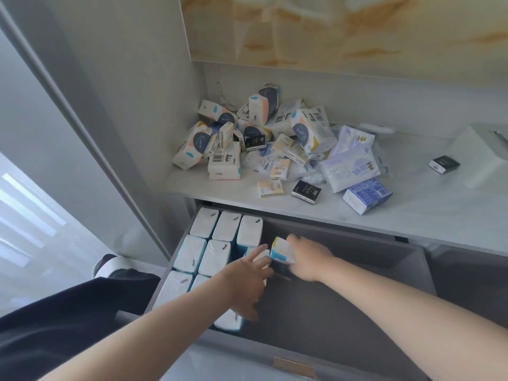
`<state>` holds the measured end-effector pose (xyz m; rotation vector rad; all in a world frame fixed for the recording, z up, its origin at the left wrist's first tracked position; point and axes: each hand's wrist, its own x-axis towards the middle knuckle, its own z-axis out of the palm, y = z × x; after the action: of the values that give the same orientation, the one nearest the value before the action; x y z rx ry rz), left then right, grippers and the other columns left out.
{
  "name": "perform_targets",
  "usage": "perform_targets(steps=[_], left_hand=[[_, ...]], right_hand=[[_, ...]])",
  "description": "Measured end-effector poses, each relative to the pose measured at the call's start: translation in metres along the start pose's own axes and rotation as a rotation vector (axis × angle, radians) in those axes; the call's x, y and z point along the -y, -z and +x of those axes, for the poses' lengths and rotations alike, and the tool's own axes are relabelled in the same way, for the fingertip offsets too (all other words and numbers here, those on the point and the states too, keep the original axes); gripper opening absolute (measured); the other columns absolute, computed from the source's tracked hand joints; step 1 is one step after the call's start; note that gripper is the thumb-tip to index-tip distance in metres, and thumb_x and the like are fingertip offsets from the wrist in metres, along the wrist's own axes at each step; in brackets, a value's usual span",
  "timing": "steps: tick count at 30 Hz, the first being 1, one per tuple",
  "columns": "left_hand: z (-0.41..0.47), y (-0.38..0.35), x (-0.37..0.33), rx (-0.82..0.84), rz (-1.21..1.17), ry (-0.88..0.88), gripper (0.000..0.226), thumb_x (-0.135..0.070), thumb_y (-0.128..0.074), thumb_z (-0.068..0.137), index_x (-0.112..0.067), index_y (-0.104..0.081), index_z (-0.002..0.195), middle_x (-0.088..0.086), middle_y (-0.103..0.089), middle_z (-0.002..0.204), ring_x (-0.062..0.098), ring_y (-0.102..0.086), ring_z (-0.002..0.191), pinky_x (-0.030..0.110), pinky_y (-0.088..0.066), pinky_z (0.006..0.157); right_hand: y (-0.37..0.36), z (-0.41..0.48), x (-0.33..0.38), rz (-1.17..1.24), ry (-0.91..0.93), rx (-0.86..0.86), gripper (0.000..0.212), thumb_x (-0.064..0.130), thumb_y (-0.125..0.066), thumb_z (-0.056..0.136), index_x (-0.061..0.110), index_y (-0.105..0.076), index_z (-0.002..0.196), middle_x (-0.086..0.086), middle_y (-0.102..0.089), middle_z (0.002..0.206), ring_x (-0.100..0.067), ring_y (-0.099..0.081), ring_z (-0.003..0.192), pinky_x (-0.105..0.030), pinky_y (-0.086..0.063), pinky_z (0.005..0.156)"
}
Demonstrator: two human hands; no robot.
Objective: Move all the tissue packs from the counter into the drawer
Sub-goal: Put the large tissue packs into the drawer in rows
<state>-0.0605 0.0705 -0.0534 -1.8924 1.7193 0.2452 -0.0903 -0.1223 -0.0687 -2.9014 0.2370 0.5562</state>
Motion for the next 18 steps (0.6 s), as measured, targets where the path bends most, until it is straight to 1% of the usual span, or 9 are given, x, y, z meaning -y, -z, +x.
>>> perform_targets(steps=[2,4,6,10,13,14,16,17,18], left_hand=[[0.0,-0.001,0.001,0.046,0.117,-0.002,0.06,-0.073,-0.048,0.081,-0.028,-0.074,0.111,0.01,-0.049,0.137,0.034,-0.019,0.141,0.058,0.024,0.112],[0.0,-0.002,0.004,0.08,0.169,0.017,0.065,-0.075,-0.049,0.079,-0.03,-0.066,0.122,0.011,-0.053,0.131,0.035,-0.027,0.138,0.059,0.023,0.112],[0.001,-0.003,0.004,0.093,0.153,0.046,0.074,-0.079,-0.049,0.076,-0.032,-0.058,0.131,0.011,-0.052,0.132,0.032,-0.031,0.136,0.058,0.016,0.114],[0.005,-0.005,0.004,0.223,0.1,0.128,0.082,-0.078,-0.05,0.079,-0.022,-0.053,0.139,0.008,-0.033,0.153,0.029,-0.015,0.145,0.05,0.0,0.12],[0.01,-0.002,0.004,0.28,0.082,0.145,0.082,-0.071,-0.057,0.08,-0.02,-0.048,0.143,0.009,-0.026,0.157,0.029,-0.011,0.146,0.049,-0.006,0.119],[0.012,0.0,0.004,0.286,0.076,0.146,0.081,-0.07,-0.058,0.08,-0.02,-0.048,0.143,0.009,-0.028,0.155,0.029,-0.013,0.145,0.049,-0.007,0.118],[0.015,0.003,0.005,0.213,0.012,0.157,0.069,-0.068,-0.053,0.082,-0.022,-0.057,0.133,0.008,-0.048,0.14,0.029,-0.029,0.135,0.047,-0.016,0.113],[0.016,0.006,0.009,0.12,-0.069,0.172,0.06,-0.066,-0.049,0.083,-0.024,-0.062,0.123,0.006,-0.058,0.126,0.027,-0.039,0.125,0.044,-0.022,0.108],[0.015,0.008,0.014,0.005,-0.164,0.188,0.05,-0.062,-0.047,0.085,-0.025,-0.065,0.113,0.004,-0.063,0.113,0.026,-0.046,0.115,0.042,-0.028,0.103]], right_hand=[[-0.006,0.003,0.0,-0.001,0.008,-0.012,0.053,0.035,-0.067,0.086,0.017,-0.039,0.126,-0.008,-0.055,0.123,-0.033,-0.061,0.108,-0.034,-0.043,0.069],[-0.01,0.007,0.001,0.005,0.014,-0.02,0.053,0.037,-0.068,0.085,0.018,-0.04,0.126,-0.008,-0.056,0.123,-0.033,-0.061,0.107,-0.034,-0.044,0.068],[-0.013,0.011,0.003,0.016,0.013,-0.035,0.053,0.035,-0.068,0.085,0.018,-0.04,0.127,-0.008,-0.056,0.123,-0.033,-0.062,0.105,-0.034,-0.045,0.068],[-0.018,0.018,0.006,0.073,-0.002,-0.063,0.048,0.03,-0.068,0.085,0.017,-0.041,0.123,-0.01,-0.054,0.121,-0.035,-0.062,0.103,-0.034,-0.045,0.068],[-0.021,0.022,0.007,0.11,-0.005,-0.079,0.044,0.025,-0.067,0.085,0.016,-0.042,0.12,-0.011,-0.053,0.118,-0.036,-0.061,0.102,-0.037,-0.049,0.072],[-0.022,0.023,0.008,0.127,-0.001,-0.088,0.043,0.023,-0.066,0.085,0.016,-0.043,0.121,-0.012,-0.052,0.118,-0.037,-0.061,0.102,-0.038,-0.051,0.075],[-0.025,0.026,0.009,0.179,0.0,-0.105,0.042,0.016,-0.064,0.085,0.015,-0.044,0.122,-0.012,-0.052,0.117,-0.037,-0.06,0.103,-0.04,-0.052,0.078],[-0.027,0.027,0.009,0.216,-0.002,-0.113,0.044,0.014,-0.064,0.084,0.015,-0.045,0.124,-0.012,-0.052,0.117,-0.036,-0.06,0.104,-0.04,-0.052,0.081],[-0.03,0.029,0.01,0.269,-0.017,-0.118,0.048,0.012,-0.064,0.084,0.016,-0.045,0.127,-0.011,-0.051,0.119,-0.035,-0.06,0.107,-0.039,-0.051,0.086]])
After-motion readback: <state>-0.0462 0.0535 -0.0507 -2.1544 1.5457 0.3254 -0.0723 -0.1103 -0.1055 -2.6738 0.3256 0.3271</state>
